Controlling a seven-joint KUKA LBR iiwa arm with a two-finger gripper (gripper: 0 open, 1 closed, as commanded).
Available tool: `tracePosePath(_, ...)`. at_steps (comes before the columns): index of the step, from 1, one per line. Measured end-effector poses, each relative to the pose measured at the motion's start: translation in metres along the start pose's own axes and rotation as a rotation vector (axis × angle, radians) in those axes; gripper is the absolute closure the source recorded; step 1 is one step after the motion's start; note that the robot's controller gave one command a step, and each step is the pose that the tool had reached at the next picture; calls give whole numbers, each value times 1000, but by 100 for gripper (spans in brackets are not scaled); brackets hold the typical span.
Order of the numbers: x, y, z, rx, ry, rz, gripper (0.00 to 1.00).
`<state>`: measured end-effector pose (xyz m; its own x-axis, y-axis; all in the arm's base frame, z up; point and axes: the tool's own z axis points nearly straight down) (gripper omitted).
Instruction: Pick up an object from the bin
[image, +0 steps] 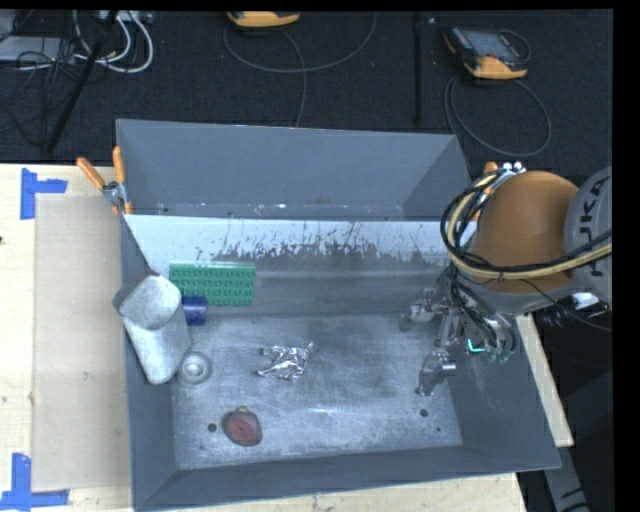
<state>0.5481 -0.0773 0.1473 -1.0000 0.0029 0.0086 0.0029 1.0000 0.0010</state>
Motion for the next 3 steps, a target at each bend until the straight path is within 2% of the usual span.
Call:
tracePosePath(1, -74, 76, -66, -3, -20, 2, 0)
tracePosePath(2, -39, 136, 63, 0, 1, -128, 0)
tracePosePath(3, -35, 176, 71, -1, -5, 129, 0)
